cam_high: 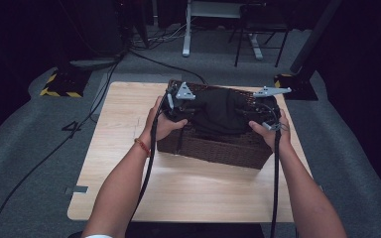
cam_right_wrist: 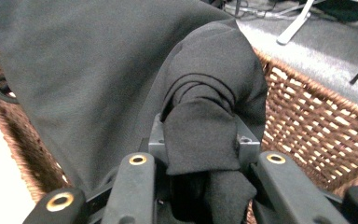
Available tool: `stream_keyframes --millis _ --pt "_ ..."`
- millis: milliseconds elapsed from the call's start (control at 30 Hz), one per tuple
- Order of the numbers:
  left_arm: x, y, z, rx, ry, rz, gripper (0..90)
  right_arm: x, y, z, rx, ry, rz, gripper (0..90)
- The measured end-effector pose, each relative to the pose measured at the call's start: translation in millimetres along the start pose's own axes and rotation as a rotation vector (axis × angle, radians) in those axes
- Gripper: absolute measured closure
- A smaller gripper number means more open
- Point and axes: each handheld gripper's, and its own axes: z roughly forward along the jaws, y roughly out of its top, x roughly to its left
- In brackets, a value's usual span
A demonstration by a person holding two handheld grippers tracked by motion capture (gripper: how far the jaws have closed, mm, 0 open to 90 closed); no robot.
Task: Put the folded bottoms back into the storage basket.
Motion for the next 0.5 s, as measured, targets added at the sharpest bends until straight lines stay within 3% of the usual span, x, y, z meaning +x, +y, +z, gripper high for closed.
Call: stream_keyframes --millis 233,500 --pt "2.4 -9.5 19.5 0.080 0.009 -0.004 74.2 -2.7 -7.5 22.9 0.092 -0.007 -0.003 68.7" --pt "0.3 -12.5 34.5 0.176 0.021 0.025 73.9 -4.2 -14.2 43.9 0.207 -0.003 0.007 68.4"
